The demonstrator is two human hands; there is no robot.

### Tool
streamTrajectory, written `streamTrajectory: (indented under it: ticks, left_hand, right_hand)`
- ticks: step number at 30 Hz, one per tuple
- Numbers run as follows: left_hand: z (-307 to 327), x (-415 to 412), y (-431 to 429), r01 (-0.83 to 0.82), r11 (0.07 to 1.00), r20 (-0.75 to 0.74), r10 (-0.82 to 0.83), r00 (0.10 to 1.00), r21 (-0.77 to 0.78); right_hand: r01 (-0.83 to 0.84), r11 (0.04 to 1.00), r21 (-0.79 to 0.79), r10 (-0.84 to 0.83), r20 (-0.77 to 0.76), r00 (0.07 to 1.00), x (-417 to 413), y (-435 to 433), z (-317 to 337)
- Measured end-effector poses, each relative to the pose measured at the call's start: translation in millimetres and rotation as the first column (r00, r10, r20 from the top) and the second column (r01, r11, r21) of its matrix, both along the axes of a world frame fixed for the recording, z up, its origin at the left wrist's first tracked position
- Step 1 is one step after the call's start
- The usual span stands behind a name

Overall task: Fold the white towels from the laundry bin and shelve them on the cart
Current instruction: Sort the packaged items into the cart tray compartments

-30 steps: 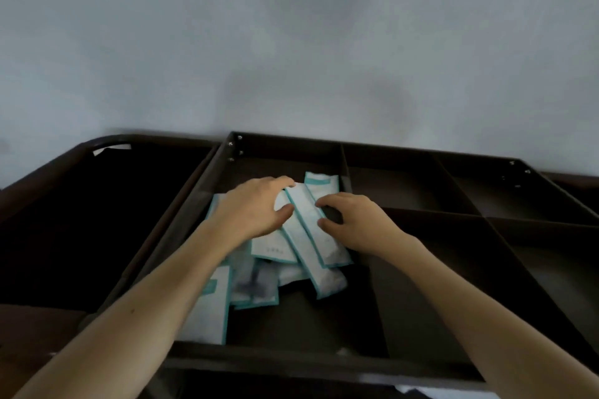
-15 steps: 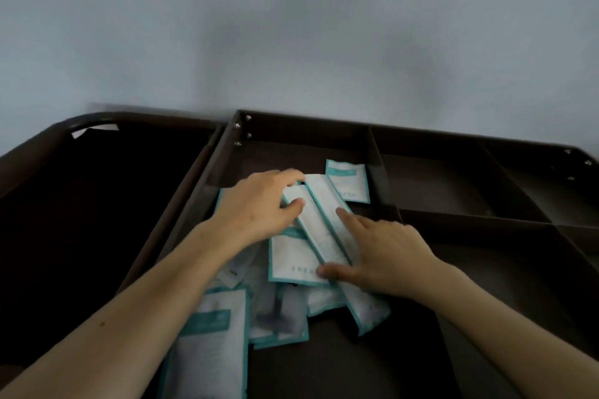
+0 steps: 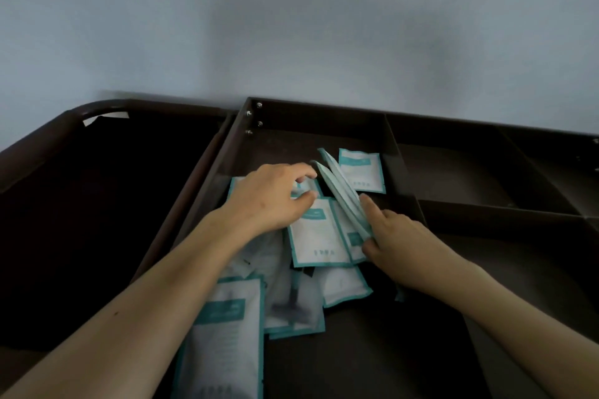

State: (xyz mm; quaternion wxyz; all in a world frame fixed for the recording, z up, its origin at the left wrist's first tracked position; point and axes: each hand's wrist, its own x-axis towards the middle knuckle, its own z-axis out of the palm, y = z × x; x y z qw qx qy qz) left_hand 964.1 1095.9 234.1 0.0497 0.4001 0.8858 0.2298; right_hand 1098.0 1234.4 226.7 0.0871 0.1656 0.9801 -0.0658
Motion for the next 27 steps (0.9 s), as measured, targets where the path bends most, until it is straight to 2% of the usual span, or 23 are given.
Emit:
streamTrajectory:
  ticks: [4,7,9,11,14,17,21,25,27]
  left_hand:
    - [-0.8,-7.1,-6.0,-0.061,0.997,-0.041,0.064,0.997,0.05]
    - [-3.0,-13.8,-14.9,-0.176,0.98,-0.029,0.18,0.983,0.091]
    - [-4.6,-14.9,-18.2,-0.217,0.976,0.012,0.217,0.976,-0.031]
    - [-6.3,-12.9,-17.1,-0.182,0.968,0.048,0.193,0.98,-0.174]
    - [-4.7,-10.8,-14.6,-0.129,0.968,0.101,0.154,0.983,-0.213]
    - [-2.0,-9.4,-16.6,-0.13,0.979,0.113,0.149,0.982,-0.159]
    - [-3.1,-5.7,-15.3,-0.101,0.97,0.095,0.124,0.988,-0.221]
    - [-3.2,-6.0,-10.6,-0.119,0.969,0.046,0.132,0.99,-0.217]
    - [-3.3,-3.3,-7.0,-0.095,0.977,0.006,0.098,0.995,-0.193]
  right_hand:
    - [0.037,0.992,-0.124,-0.041,-0.029,0.999,-0.9,-0.4,2.4]
    - [0.039,0.976,-0.213,-0.042,-0.011,0.999,-1.0,0.2,8.9]
    - [0.031,0.972,-0.234,-0.028,0.012,1.0,-1.1,0.1,12.8]
    - [0.033,0.966,-0.257,-0.025,0.037,0.999,-0.6,-2.3,13.3]
    - [0.073,0.959,-0.273,-0.064,0.042,0.997,0.4,-4.2,11.7]
    - [0.103,0.94,-0.327,-0.118,-0.028,0.993,1.5,-0.2,11.7]
    - [0.144,0.872,-0.467,-0.238,-0.148,0.96,0.1,7.3,8.5]
    - [0.122,0.864,-0.489,-0.262,-0.228,0.938,-4.3,10.4,5.3]
    - [0.103,0.781,-0.616,-0.326,-0.262,0.908,-3.7,12.0,2.9]
